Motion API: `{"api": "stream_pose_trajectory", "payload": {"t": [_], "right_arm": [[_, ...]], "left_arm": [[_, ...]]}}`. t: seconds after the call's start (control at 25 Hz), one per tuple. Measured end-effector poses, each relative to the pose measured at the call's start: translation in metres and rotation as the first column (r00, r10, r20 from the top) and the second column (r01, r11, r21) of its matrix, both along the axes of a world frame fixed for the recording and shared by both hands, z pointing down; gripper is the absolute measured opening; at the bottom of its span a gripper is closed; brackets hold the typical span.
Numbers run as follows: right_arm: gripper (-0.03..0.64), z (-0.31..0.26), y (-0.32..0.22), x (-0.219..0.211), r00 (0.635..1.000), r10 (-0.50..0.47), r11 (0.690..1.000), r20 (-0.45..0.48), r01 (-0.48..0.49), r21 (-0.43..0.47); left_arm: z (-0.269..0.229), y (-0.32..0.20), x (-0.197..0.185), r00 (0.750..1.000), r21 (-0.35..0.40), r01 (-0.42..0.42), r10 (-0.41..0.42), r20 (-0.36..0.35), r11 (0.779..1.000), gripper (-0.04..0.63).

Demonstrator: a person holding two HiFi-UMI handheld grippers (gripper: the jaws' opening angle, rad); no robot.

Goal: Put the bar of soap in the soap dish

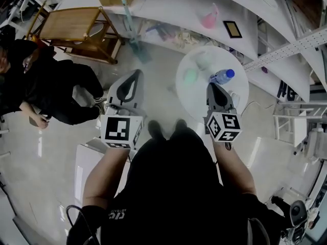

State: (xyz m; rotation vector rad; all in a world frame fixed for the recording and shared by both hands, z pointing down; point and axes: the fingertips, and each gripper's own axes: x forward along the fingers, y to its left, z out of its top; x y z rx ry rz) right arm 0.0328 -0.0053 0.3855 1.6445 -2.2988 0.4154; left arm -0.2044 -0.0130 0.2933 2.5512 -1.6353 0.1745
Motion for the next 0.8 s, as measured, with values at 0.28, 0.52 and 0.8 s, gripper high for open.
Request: {"api": "stream_pose_trajectory", "payload": {"t": [0.28,0.52,0.8], "right_arm": [[0.021,0.034,-0.03,-0.011,0.999,0.042,0.998,-0.025,-0.043,-0.053],[0.021,0.068,-0.061,-0.013,0.999,0.052,0.991,-0.009,-0.053,-0.125],[0.022,0.086,-0.086,-0.007,0.999,0.018,0.988,-0.03,-0.022,-0.152]], "left_arm": [[0.019,-0.02,-0.022,0.999,-0.029,0.019,-0.019,-0.031,0.999,0.007],[0.027,-0.051,-0.027,0.998,-0.043,0.05,-0.052,-0.035,0.998,0.006],[0.033,-0.089,-0.021,0.997,-0.064,0.065,-0.068,-0.042,0.996,0.007]]}}
